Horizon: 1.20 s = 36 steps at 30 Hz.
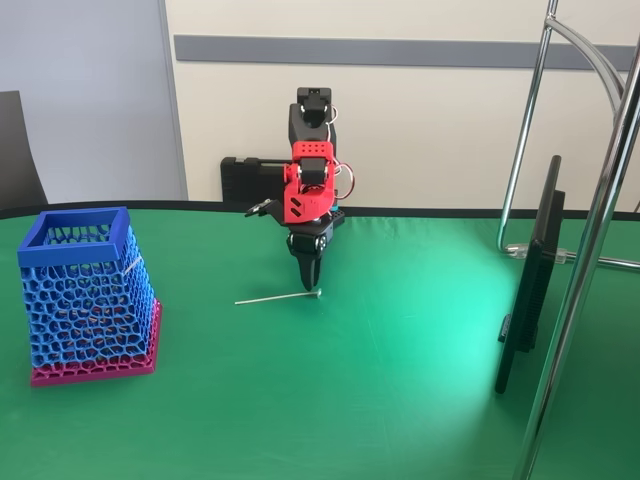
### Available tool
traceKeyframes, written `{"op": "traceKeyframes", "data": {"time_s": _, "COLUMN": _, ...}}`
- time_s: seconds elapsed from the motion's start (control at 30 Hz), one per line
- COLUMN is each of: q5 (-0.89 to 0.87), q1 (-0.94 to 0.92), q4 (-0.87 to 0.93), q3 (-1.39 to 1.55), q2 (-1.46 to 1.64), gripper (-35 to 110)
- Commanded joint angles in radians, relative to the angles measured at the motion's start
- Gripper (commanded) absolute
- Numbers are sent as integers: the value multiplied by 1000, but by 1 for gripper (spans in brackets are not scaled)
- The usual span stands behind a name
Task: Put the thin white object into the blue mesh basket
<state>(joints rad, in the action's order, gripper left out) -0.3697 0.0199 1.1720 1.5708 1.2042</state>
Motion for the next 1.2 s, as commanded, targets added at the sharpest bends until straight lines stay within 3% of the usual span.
{"op": "traceKeyframes", "data": {"time_s": 0.0, "q5": 0, "q1": -9, "q4": 3, "q3": -43, "q2": -5, "gripper": 14}}
{"op": "traceKeyframes", "data": {"time_s": 1.17, "q5": 57, "q1": 12, "q4": 46, "q3": -130, "q2": -114, "gripper": 12}}
